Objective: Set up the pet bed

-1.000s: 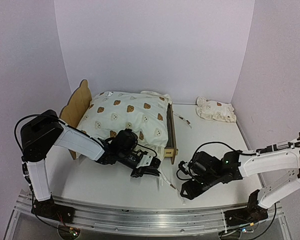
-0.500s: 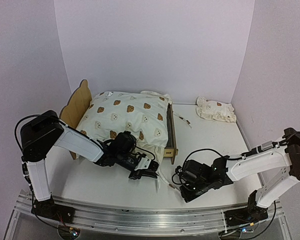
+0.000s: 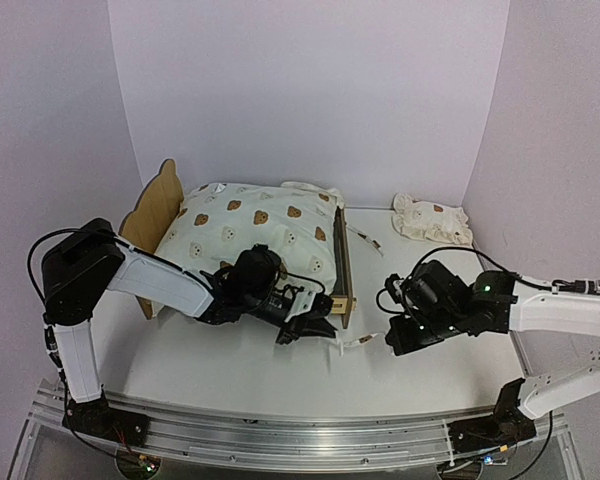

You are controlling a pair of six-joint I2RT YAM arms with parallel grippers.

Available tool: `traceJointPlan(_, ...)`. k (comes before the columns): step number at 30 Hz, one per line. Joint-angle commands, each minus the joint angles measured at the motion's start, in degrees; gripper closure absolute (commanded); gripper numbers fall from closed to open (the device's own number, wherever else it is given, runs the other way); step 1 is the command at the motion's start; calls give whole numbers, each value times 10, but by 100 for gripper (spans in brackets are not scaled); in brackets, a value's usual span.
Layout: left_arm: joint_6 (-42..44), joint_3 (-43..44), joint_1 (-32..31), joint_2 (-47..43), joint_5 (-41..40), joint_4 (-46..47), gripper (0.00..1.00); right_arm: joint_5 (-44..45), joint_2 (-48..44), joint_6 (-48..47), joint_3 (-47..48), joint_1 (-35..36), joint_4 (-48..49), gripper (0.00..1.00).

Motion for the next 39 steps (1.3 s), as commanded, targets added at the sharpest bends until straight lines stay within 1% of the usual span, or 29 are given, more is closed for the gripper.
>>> traceJointPlan(1, -117, 74, -2, -11, 36, 124, 100, 12, -32, -48, 63, -20, -85, 100)
traceJointPlan(6, -174, 102, -2, -9, 68, 163, 100, 34, -65, -69, 107, -33, -146, 100)
traceJointPlan(9, -179, 107, -3, -8, 75, 157, 100, 32, -75, -70, 119, -35, -154, 100)
traceJointPlan(11, -173, 105, -8, -7, 73, 128, 100, 27, -74, -69, 126, -35, -155, 100)
traceJointPlan(14, -120, 86, -19, 0, 80, 43, 100, 9, -60, -72, 132, -35, -154, 100)
traceJointPlan(17, -35, 34, -24, 8, 77, -3, 100, -35, -31, -83, 138, -35, -149, 100)
traceJointPlan(18, 4, 23, -25, 10, 70, -19, 100, -54, -20, -87, 139, -35, -145, 100)
traceJointPlan(21, 81, -4, -27, 16, 49, -59, 100, -98, 4, -101, 141, -35, -120, 100)
traceJointPlan(22, 106, -8, -27, 20, 43, -71, 95, -114, 12, -105, 143, -35, -115, 100)
traceJointPlan(24, 142, -13, -28, 22, 33, -102, 81, -129, 26, -110, 144, -35, -107, 100)
traceJointPlan(26, 157, -20, -28, 19, 19, -127, 65, -139, 39, -114, 144, -35, -103, 100)
traceJointPlan(28, 154, -32, -28, 11, 4, -140, 56, -146, 49, -113, 141, -35, -97, 100)
traceJointPlan(30, 126, -52, -28, -2, -18, -132, 51, -151, 56, -108, 135, -35, -87, 100)
traceJointPlan(31, 100, -59, -28, -8, -31, -123, 50, -154, 60, -105, 133, -35, -82, 100)
traceJointPlan(34, -22, -72, -28, -18, -94, -83, 49, -163, 67, -92, 121, -35, -55, 100)
traceJointPlan(35, -85, -72, -28, -18, -119, -63, 49, -163, 69, -87, 115, -35, -46, 100)
traceJointPlan(38, -336, -59, -28, -10, -250, -30, 60, -155, 70, -68, 97, -35, -8, 100)
traceJointPlan(39, -389, -56, -28, -9, -267, -25, 62, -153, 69, -63, 90, -35, 2, 100)
